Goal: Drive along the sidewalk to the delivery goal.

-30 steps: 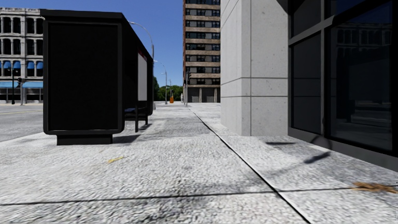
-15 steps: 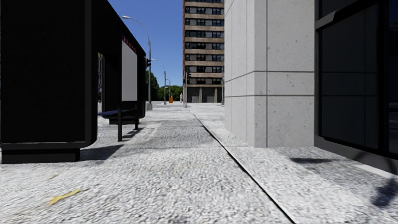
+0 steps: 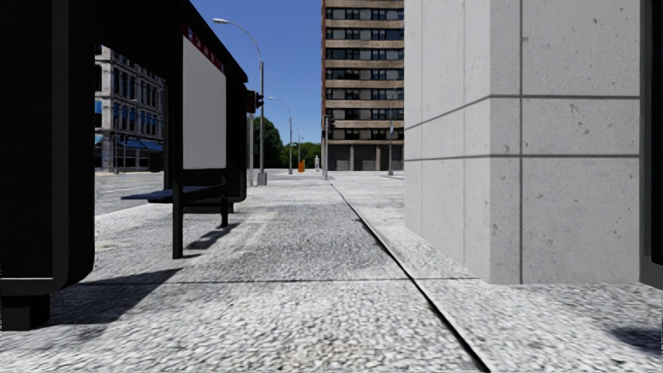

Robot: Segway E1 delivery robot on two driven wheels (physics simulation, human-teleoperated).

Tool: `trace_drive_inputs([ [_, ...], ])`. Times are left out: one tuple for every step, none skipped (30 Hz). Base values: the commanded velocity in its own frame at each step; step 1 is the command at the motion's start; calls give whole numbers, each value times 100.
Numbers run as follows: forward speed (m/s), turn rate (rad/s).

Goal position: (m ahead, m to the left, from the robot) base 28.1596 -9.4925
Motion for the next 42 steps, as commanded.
trace_drive_inputs([
  [200, 14],
  [200, 0],
  [200, 0],
  [200, 0],
  [200, 0],
  [200, 0],
  [200, 0],
  [200, 0],
  [200, 0],
  [200, 0],
  [200, 0],
  [200, 0],
  [200, 0],
  [200, 0],
  [200, 0],
  [200, 0],
  [200, 0],
  [200, 0],
  [200, 0],
  [200, 0],
  [200, 0],
  [200, 0],
  [200, 0],
  [200, 0],
  [200, 0],
  [200, 0],
  [200, 0],
  [200, 0],
  [200, 0],
  [200, 0],
  [200, 0],
  [200, -24],
  [200, -24],
  [200, -35],
  [200, -38],
  [200, -38],
  [200, -38],
  [200, -38],
  [200, -37],
  [200, -32],
  [200, -32],
  [200, -30],
])
